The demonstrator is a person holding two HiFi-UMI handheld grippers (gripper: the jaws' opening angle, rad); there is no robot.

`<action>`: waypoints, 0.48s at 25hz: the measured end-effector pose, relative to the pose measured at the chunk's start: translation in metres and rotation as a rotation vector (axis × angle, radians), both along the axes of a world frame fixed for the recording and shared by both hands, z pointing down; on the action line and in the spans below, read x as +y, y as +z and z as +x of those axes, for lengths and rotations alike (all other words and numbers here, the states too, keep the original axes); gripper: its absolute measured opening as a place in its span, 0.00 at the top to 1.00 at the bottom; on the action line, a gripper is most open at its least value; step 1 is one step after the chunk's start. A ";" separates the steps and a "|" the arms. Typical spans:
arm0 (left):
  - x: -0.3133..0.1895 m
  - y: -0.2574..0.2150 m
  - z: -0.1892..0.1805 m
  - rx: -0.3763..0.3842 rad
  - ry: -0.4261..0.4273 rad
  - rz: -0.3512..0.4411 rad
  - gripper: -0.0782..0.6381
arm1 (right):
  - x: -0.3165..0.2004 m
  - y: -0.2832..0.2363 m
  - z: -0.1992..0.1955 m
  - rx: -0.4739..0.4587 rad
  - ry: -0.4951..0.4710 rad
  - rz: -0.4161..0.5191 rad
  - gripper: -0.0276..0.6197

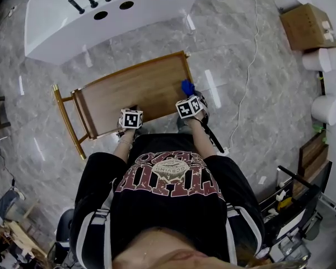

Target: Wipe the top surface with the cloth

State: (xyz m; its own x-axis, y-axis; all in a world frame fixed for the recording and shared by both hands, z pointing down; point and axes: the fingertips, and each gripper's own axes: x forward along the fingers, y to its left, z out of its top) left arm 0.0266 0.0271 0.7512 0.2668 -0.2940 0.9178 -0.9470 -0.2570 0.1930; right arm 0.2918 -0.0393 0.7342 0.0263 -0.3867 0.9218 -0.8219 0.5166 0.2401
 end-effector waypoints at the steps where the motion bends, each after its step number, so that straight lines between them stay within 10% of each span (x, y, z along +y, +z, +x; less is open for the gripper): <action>1: 0.000 -0.001 0.000 0.001 -0.002 0.000 0.82 | 0.000 0.000 0.000 -0.001 0.007 0.000 0.82; 12: 0.005 -0.002 0.000 0.068 -0.105 0.016 0.82 | 0.001 -0.008 -0.048 -0.164 -0.012 0.024 0.82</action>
State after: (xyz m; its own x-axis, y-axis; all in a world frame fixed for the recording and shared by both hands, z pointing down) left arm 0.0267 0.0317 0.7494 0.2951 -0.3381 0.8936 -0.9537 -0.1609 0.2541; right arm 0.2442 -0.0385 0.7262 -0.1290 -0.4080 0.9038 -0.8447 0.5226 0.1154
